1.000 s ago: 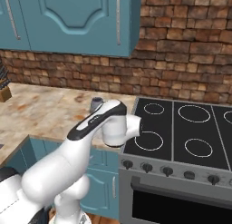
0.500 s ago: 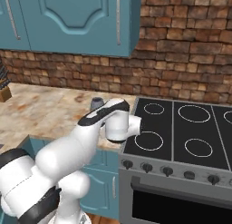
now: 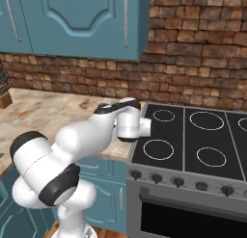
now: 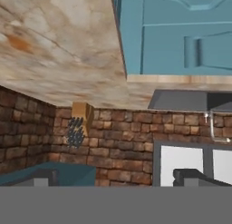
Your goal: Retrieve the wine glasses from the counter and place one next to each plate.
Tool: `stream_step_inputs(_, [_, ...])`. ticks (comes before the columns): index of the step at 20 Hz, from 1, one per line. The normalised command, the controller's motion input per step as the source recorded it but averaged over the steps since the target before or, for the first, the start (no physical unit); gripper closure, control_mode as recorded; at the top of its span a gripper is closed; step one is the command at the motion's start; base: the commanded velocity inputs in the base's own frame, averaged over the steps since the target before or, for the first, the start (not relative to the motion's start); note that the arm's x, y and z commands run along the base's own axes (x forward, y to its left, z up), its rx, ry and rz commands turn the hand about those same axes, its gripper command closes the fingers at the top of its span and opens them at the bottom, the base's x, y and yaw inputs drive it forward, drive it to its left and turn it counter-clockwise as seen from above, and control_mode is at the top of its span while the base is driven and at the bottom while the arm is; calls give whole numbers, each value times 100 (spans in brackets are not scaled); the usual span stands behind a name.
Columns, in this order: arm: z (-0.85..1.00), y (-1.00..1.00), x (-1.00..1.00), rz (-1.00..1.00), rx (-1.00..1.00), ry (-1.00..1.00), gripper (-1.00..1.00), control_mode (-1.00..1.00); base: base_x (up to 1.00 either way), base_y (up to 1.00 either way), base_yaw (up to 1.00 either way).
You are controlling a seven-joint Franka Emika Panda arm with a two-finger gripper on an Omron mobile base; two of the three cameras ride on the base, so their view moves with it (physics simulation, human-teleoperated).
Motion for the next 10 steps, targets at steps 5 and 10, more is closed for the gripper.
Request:
stream_step_inputs(5, [-11,-19,39,9,2,4,-100,-100,0,0,0])
stream_step_inputs(10, [-12,-12,41,9,1,2,-100,-100,0,0,0])
